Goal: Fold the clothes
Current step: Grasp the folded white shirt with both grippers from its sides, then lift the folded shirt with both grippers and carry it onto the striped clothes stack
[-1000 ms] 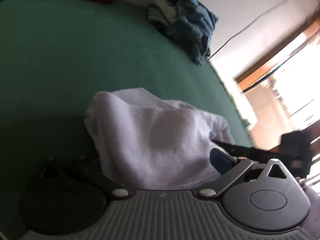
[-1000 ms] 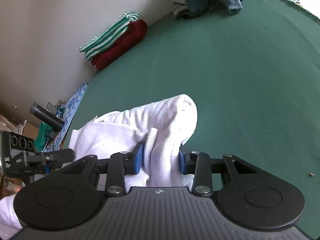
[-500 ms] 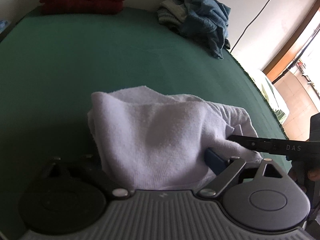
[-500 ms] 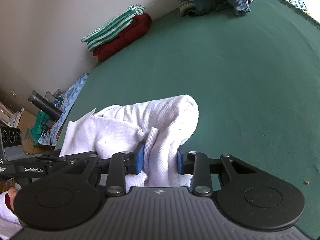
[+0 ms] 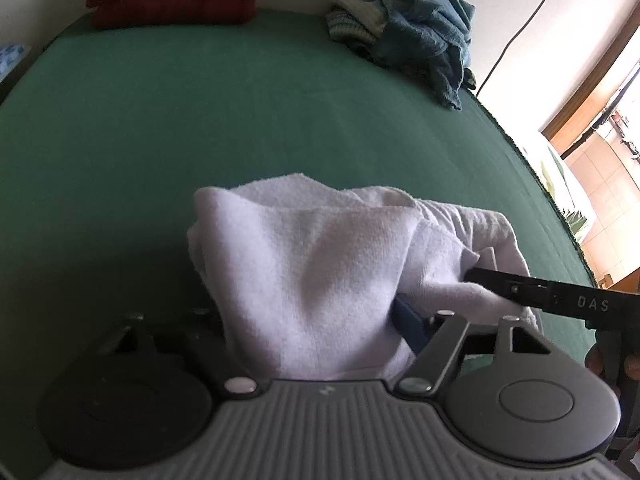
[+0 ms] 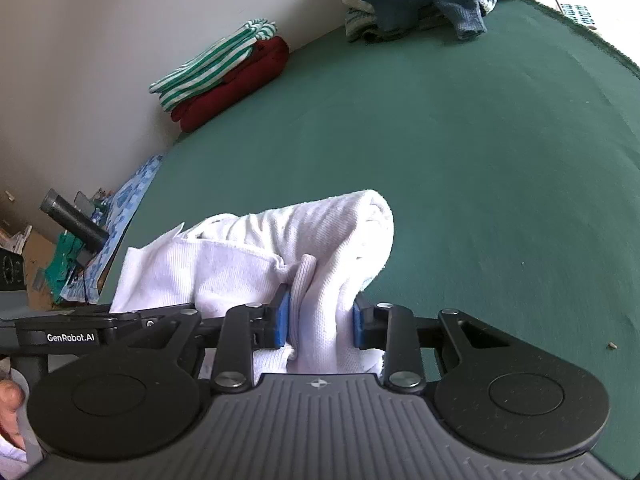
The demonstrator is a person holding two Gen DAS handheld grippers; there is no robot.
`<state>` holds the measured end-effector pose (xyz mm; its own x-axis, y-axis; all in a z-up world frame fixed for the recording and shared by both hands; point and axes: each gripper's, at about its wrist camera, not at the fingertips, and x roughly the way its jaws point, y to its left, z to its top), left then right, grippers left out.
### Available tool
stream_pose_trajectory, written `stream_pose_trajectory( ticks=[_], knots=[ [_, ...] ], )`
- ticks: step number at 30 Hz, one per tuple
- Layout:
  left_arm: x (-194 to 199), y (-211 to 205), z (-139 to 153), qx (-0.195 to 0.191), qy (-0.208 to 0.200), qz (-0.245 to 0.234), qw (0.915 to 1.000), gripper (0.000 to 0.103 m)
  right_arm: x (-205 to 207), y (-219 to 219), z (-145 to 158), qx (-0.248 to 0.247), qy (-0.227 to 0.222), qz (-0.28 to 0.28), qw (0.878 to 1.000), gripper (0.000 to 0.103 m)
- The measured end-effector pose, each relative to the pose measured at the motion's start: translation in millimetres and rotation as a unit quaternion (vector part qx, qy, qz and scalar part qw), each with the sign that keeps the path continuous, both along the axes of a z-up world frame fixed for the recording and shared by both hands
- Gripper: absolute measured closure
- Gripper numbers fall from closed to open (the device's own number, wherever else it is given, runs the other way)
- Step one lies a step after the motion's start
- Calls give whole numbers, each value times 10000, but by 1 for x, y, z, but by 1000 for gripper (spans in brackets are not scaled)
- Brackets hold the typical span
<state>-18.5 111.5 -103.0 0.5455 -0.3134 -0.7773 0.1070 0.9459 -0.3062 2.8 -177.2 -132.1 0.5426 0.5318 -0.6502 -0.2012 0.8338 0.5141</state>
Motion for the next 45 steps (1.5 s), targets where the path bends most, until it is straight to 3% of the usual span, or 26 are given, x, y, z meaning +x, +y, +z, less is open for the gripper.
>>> stream_pose_trajectory(
  ticks=[9, 12, 15, 21, 26, 31, 35, 39, 43, 45],
  knots=[
    [-1, 14, 6, -189, -22, -93, 9998, 50, 5, 5, 15, -11, 69, -131, 9999, 79],
    [-5, 26, 9, -410, -109, -139, 9990, 57, 5, 2, 17, 164, 125, -202, 9996, 80],
    [-5, 33, 19, -356, -193, -174, 9990, 62, 7, 1, 27, 430, 127, -141, 9989, 82],
    [2, 51, 72, -289, -712, -108, 9970, 63, 22, 17, 68, 597, -257, 199, 9977, 82],
    [26, 75, 146, -7, -1281, -173, 9916, 63, 64, 26, 121, 1046, -536, 475, 9919, 82],
    [88, 103, 220, 518, -1603, -231, 9854, 63, 131, 62, 184, 1126, -923, 799, 9861, 82],
    [144, 132, 262, 883, -1916, -169, 9774, 63, 195, 99, 220, 1217, -1145, 931, 9815, 82],
    [200, 152, 276, 1227, -2074, -86, 9705, 63, 255, 135, 236, 1255, -1273, 878, 9800, 82],
    [249, 174, 273, 1293, -2279, 53, 9651, 63, 305, 165, 242, 1247, -1390, 719, 9798, 82],
    [274, 190, 264, 1108, -2206, 180, 9689, 63, 325, 178, 240, 1219, -1444, 650, 9798, 82]
  ],
)
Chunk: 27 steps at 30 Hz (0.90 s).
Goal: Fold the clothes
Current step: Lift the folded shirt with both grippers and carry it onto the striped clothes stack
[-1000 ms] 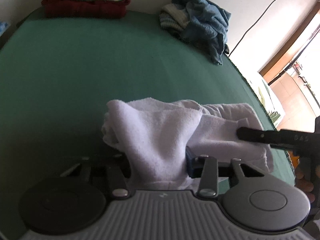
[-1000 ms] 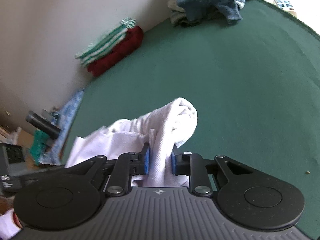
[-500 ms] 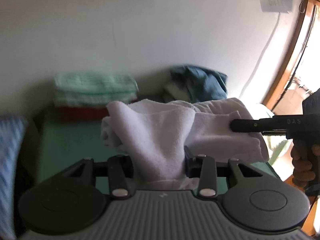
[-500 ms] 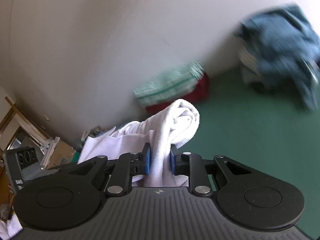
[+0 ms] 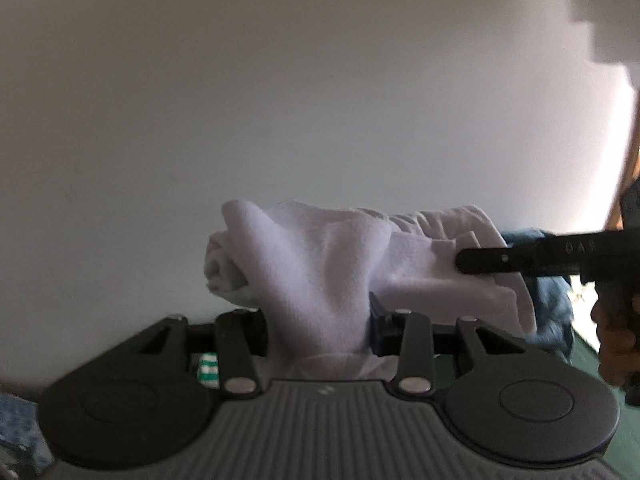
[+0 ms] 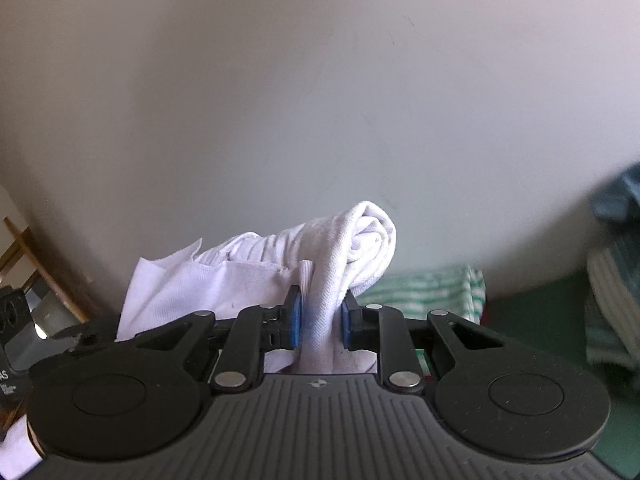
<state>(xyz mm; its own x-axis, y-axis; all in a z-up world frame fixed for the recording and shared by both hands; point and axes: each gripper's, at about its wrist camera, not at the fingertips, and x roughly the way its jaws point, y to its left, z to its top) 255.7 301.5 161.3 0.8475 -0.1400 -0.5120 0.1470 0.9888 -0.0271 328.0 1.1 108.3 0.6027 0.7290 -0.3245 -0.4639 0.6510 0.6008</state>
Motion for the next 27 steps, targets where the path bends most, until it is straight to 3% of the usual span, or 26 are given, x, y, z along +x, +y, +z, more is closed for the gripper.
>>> stream_pose_trajectory(
  ticks=[5, 11, 14, 17, 21, 27],
  knots=[
    [44, 23, -41, 45, 261, 120, 9996, 63, 37, 29, -23, -133, 18, -102, 9999, 82],
    [84, 40, -94, -29, 569, 73, 9984, 61, 68, 54, -72, -379, 189, -199, 9989, 83],
    [103, 49, -119, -159, 694, 29, 9975, 56, 78, 58, -94, -441, 236, -283, 9983, 83],
    [116, 54, -140, -129, 791, 22, 9968, 38, 84, 61, -113, -541, 274, -391, 9974, 83],
    [122, 61, -147, -275, 641, -56, 9976, 18, 87, 65, -128, -639, 158, -574, 9962, 83],
    [92, 104, -129, -491, 144, -102, 9986, 12, 88, 65, -139, -804, 51, -770, 9938, 80]
  ],
)
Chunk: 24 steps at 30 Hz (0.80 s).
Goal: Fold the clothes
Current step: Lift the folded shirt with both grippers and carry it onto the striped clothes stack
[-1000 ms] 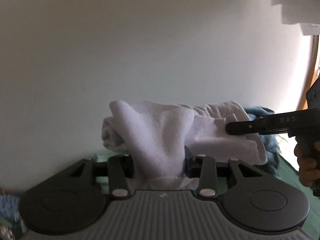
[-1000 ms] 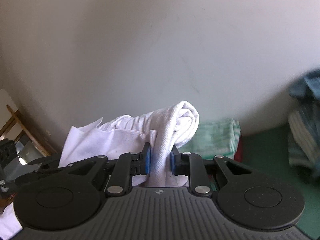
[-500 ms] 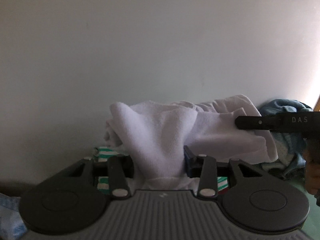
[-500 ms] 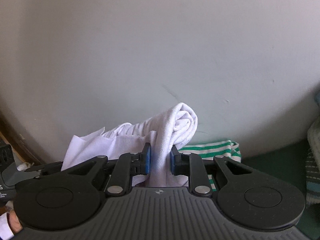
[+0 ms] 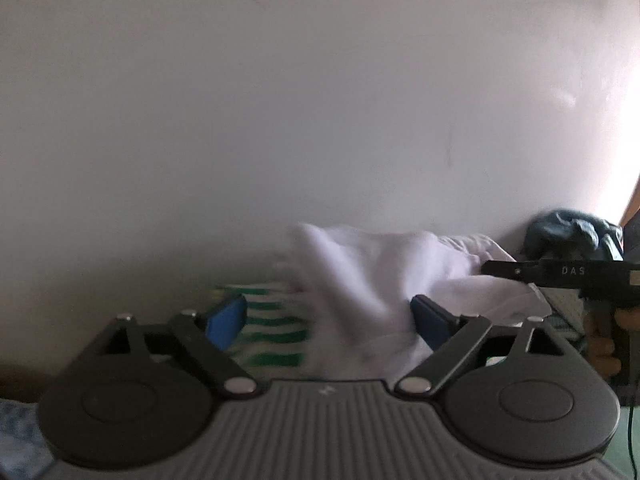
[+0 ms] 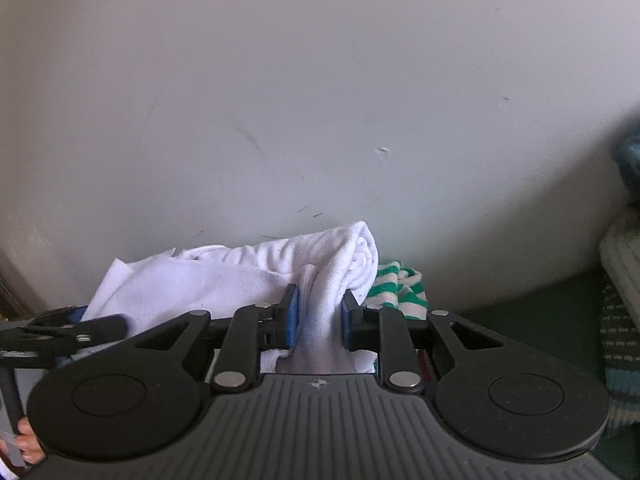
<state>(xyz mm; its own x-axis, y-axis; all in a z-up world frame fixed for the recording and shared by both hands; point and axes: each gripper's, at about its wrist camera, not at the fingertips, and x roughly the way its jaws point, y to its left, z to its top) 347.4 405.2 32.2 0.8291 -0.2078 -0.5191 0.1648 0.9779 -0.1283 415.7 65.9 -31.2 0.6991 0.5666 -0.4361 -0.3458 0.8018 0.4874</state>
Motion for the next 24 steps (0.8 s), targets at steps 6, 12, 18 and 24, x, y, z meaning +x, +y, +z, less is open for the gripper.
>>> stream_pose_trajectory(
  ticks=[6, 12, 18, 24],
  knots=[
    [-42, 7, 36, 344, -757, 442, 9956, 30, -24, -8, 28, -81, -833, -539, 9950, 74],
    [-33, -59, 22, 225, -852, -198, 9959, 31, -59, 18, 46, 36, -1276, 189, 9916, 76],
    [15, -66, -37, 977, -27, 300, 9948, 36, -62, 47, 24, -563, -1128, 404, 9912, 77],
    [26, -49, -64, 754, 221, 392, 9961, 13, -38, 58, 2, -758, -1040, 414, 9908, 79]
  ],
)
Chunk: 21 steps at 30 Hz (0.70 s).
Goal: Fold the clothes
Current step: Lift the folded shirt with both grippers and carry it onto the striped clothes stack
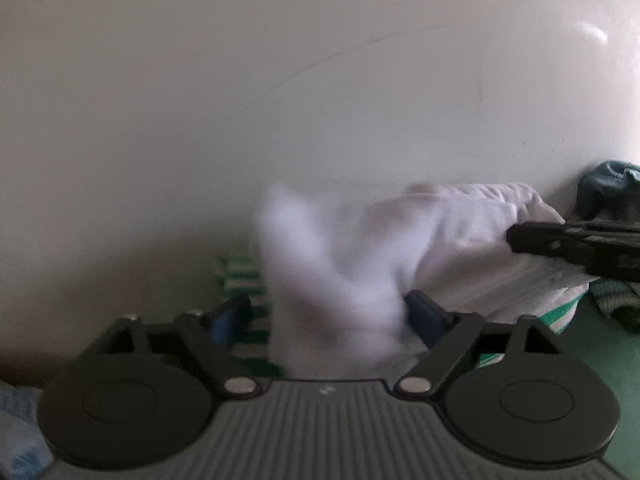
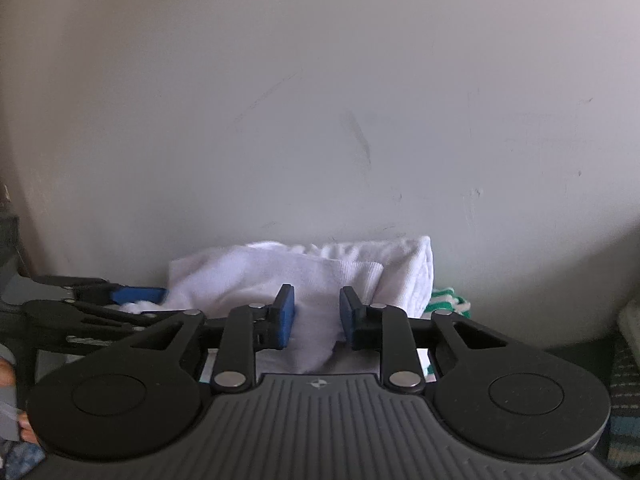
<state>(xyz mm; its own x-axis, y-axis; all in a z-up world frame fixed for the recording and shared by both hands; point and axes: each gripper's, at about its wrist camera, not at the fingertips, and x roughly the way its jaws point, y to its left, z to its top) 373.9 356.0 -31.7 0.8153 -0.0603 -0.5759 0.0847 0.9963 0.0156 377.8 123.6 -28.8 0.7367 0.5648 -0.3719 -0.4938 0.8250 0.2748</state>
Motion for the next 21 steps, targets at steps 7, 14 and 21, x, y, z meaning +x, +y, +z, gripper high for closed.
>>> stream_pose_trajectory(
  ticks=[7, 14, 21],
  knots=[
    [10, -27, 7, 139, -180, 48, 9997, 17, 36, -23, -9, 201, -57, -158, 9997, 80],
    [-41, -37, 50, 221, -1632, -173, 9862, 40, 7, -41, 8, 203, -648, -315, 9972, 79],
    [18, -46, 10, 64, -681, 167, 9975, 61, 23, -19, -18, -144, -245, -656, 9974, 79]
  ],
)
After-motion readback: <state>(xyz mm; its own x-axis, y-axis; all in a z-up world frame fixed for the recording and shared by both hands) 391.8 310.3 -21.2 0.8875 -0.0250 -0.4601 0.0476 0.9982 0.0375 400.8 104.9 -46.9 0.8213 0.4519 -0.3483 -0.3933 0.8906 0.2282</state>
